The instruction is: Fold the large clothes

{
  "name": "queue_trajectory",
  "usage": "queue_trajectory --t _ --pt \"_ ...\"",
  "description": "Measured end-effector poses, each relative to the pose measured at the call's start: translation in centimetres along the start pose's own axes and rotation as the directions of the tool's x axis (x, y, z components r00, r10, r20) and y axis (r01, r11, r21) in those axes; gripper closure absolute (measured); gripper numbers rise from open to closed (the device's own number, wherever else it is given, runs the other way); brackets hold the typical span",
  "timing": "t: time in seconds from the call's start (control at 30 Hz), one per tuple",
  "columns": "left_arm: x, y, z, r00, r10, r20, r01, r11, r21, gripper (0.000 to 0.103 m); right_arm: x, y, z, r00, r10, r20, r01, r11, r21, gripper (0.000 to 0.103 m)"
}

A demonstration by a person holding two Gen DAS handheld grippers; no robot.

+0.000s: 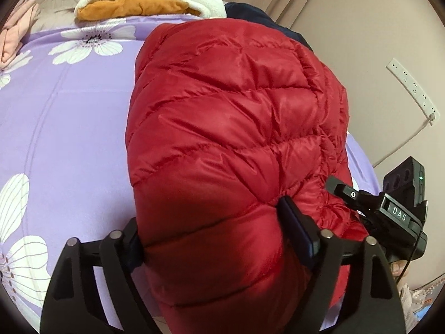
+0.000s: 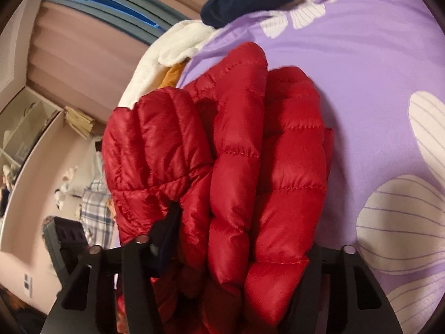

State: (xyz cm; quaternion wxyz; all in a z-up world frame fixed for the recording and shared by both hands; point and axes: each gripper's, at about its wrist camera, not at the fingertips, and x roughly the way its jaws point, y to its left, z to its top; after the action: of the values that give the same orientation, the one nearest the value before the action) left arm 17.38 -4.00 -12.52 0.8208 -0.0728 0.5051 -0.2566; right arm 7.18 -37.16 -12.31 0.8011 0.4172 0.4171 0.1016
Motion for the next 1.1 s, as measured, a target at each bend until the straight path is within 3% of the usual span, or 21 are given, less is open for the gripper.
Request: queue_trajectory --t 0.17,0.33,1.1 --pt "-0.8 -0.4 -0.1 1.000 0.006 0.023 -0.007 1.000 0.020 0.028 -0.5 1.4 -0.3 0.998 -0.006 0.056 0.009 0.998 -0.054 0.061" --pt "-1.9 -0.1 -0.1 0.999 0.005 0.045 -0.006 1.000 0.023 0.030 -0.9 2.8 -0.5 0.995 0.022 0.092 -0.011 0.994 -0.113 0.064" --pt "-6.3 0.8 -0.8 0.988 0.035 0.151 -0.032 0.999 -0.024 0.031 0.2 6.2 1.1 0.988 0.126 0.084 -0.098 0.954 -0.284 0.066"
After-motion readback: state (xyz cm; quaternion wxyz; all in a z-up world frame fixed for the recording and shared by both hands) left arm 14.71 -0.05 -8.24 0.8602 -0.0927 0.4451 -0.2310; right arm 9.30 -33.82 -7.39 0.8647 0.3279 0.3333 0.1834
